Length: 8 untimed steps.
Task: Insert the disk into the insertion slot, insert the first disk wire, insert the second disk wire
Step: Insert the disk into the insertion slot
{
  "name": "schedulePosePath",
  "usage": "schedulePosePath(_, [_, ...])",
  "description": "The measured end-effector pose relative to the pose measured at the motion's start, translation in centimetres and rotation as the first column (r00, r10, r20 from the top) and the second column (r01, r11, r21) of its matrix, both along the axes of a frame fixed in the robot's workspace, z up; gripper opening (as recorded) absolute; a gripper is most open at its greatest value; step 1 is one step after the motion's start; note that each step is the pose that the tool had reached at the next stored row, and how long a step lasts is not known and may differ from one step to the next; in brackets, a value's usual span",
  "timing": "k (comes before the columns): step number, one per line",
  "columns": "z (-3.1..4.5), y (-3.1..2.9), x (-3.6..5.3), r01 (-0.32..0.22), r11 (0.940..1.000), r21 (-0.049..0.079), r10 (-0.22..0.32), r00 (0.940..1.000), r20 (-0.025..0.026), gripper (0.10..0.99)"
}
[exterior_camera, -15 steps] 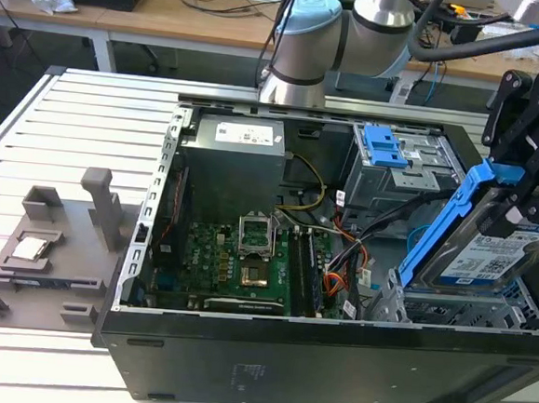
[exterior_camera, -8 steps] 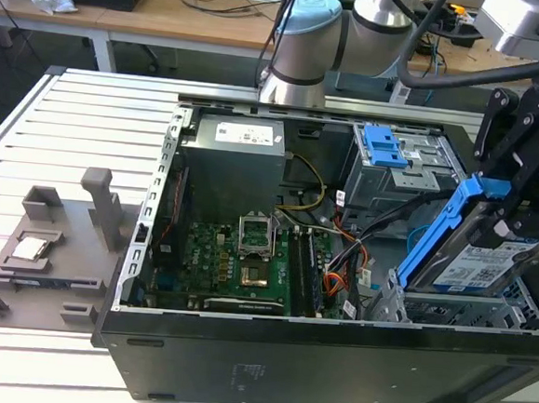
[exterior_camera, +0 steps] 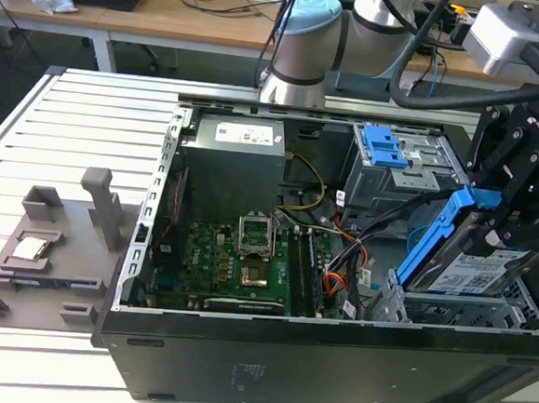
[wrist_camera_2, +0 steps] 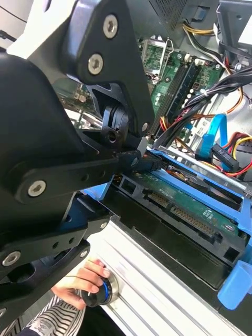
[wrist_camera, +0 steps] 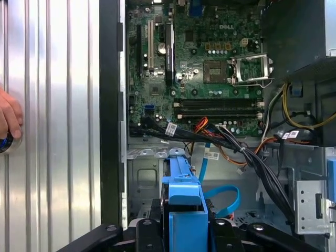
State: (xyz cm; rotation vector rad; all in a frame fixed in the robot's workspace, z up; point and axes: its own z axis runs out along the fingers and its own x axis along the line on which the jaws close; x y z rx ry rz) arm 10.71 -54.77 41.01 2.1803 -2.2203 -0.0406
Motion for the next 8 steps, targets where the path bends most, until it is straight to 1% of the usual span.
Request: schedulePosePath(8, [-1.05,0.0,0.0,0.0,1.0,0.0,0.0,1.0,0.0,0.369])
